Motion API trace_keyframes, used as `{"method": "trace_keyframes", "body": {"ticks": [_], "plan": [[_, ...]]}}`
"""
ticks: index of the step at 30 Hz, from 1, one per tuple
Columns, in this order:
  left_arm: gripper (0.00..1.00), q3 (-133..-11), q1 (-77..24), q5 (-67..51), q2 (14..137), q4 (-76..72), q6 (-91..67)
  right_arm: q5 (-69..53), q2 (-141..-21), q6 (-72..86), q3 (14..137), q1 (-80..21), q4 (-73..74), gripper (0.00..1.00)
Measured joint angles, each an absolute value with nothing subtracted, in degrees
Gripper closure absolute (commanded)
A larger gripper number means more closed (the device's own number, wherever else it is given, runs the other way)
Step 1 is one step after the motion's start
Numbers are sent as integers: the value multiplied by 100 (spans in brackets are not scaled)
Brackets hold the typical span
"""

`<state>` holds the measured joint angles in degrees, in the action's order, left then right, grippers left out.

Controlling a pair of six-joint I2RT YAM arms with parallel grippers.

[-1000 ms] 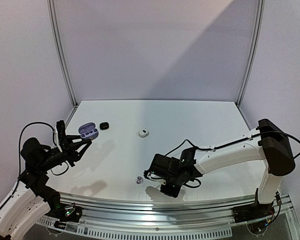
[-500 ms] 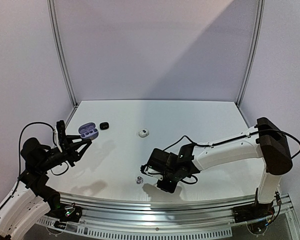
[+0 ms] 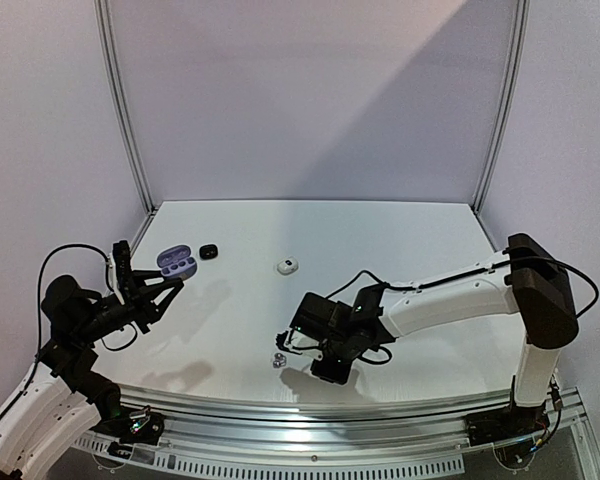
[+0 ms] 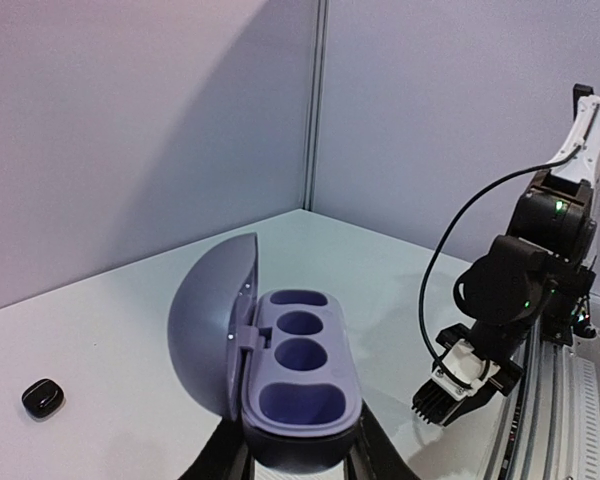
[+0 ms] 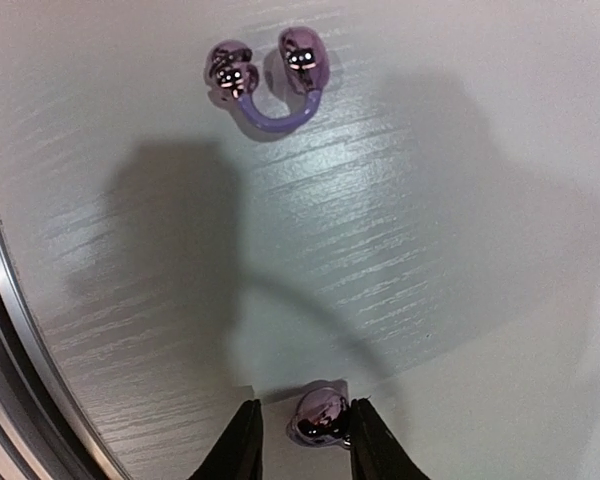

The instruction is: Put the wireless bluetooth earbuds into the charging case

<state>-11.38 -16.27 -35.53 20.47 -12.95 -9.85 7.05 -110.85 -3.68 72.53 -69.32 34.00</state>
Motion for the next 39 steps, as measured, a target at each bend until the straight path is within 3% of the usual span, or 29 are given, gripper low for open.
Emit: {"method": "trace_keyframes", "body": {"ticks": [12, 17, 23, 39], "plan": [[100, -1138, -1627, -3553, 2060, -1297, -985, 578, -10822, -408, 7529, -6932, 3819, 62], [100, -1138, -1627, -3553, 2060, -1297, -985, 364, -10554, 64, 7592, -6893, 3804, 86], [100, -1138, -1627, -3551, 2060, -1295, -985, -32, -10595, 1144, 7697, -6877, 3601, 99], [100, -1138, -1627, -3551, 2064, -1295, -985, -121, -11074, 2257, 7365, -6921, 3463, 100]]}}
